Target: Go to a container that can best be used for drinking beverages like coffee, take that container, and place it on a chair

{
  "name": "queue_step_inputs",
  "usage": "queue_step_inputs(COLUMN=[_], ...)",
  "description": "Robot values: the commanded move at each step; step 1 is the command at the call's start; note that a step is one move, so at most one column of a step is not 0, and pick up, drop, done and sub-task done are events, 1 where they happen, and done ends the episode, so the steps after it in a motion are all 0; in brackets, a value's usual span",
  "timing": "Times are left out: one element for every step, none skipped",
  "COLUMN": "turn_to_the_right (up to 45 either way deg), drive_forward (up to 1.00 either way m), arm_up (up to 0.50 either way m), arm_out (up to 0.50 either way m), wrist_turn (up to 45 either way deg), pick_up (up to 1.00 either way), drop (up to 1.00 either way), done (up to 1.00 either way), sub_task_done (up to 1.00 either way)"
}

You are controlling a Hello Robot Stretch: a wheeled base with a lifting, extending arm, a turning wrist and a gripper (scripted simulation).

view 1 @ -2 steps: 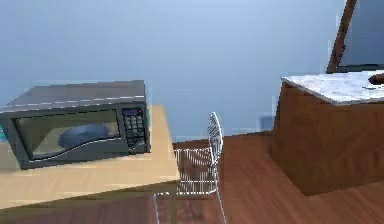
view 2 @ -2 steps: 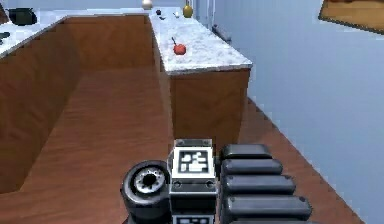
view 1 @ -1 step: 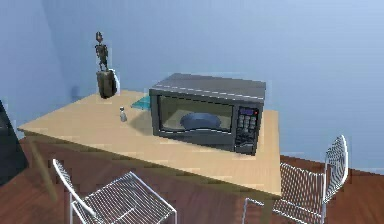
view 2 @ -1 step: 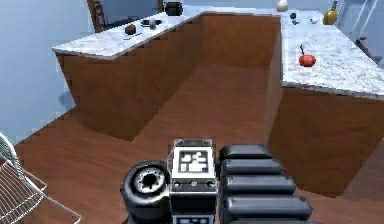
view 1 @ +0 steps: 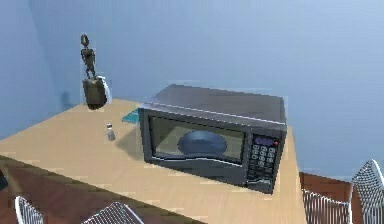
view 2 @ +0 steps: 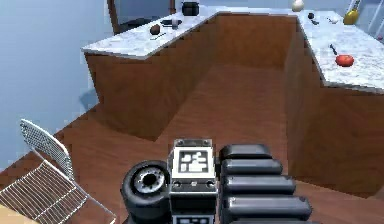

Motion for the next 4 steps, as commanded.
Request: queue_step_inputs(turn_to_the_right=[45.0, 45.0, 45.0, 42.0], drive_forward=[0.00, 0.00, 0.00, 0.00], arm_up=[0.00, 0.00, 0.00, 0.00], arm_out=[0.00, 0.00, 0.00, 0.00], wrist_turn=[0.0, 0.0, 0.0, 0.0], pick_up=[0.00, 0.00, 0.00, 0.00], drop=[0.00, 0.00, 0.00, 0.00], done=[0.00, 0.00, 0.00, 0.00], sub_task_done=[0.00, 0.00, 0.00, 0.00])
